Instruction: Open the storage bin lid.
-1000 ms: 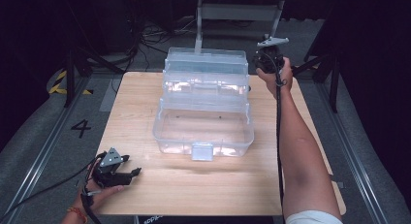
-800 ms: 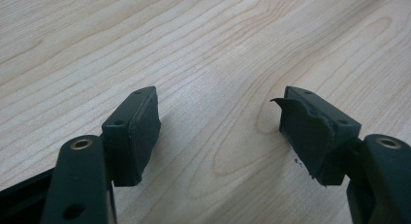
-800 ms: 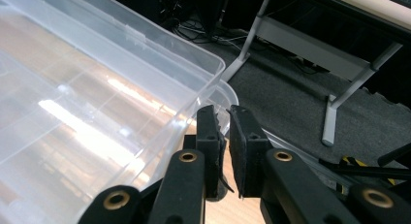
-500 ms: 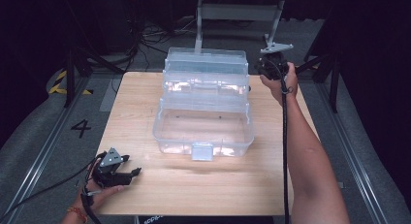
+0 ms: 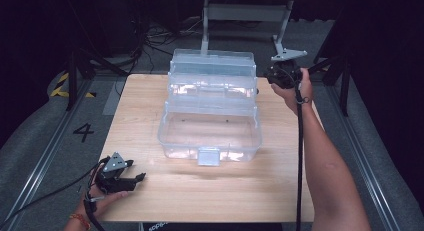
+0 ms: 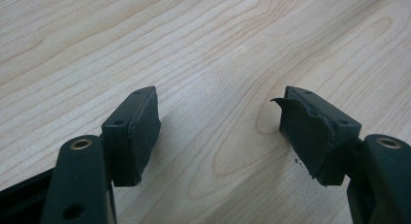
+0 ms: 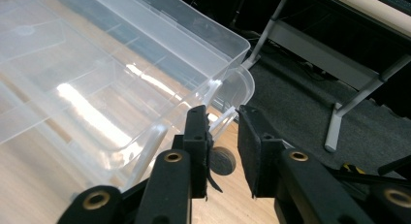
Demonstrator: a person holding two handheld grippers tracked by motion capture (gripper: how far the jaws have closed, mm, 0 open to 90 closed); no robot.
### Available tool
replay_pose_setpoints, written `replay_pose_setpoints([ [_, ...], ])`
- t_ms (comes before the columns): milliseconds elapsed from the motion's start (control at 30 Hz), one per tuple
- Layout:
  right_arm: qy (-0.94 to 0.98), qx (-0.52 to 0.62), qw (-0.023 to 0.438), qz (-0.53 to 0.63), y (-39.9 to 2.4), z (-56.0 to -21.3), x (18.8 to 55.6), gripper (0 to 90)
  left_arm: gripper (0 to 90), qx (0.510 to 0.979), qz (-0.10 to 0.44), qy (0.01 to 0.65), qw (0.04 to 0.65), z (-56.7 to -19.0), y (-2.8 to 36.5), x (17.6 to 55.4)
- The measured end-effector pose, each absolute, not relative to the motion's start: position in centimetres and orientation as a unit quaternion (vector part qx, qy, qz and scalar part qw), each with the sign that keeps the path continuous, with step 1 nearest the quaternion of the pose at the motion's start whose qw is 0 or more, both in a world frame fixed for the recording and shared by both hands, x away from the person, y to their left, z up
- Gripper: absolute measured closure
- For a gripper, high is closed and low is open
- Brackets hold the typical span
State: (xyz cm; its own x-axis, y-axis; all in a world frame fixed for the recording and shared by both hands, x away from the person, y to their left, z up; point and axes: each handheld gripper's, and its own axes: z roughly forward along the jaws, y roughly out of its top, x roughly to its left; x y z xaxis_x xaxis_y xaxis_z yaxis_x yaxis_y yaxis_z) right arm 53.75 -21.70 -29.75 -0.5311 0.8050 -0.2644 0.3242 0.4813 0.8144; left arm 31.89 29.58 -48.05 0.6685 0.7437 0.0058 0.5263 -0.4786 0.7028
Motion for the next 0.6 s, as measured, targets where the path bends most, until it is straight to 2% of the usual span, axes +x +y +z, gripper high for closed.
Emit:
replay_pose_setpoints([
  [400, 0.810, 0.345, 0.311, 0.358, -22.4, -30.1, 51.6, 61.9, 31.0, 0.846, 0.156, 0.375, 0.346, -48.0, 29.6, 31.9],
  [600, 0.812, 0.340, 0.311, 0.357, -22.8, -30.4, 50.5, 58.9, 30.9, 0.846, 0.156, 0.375, 0.345, -48.0, 29.6, 31.9],
])
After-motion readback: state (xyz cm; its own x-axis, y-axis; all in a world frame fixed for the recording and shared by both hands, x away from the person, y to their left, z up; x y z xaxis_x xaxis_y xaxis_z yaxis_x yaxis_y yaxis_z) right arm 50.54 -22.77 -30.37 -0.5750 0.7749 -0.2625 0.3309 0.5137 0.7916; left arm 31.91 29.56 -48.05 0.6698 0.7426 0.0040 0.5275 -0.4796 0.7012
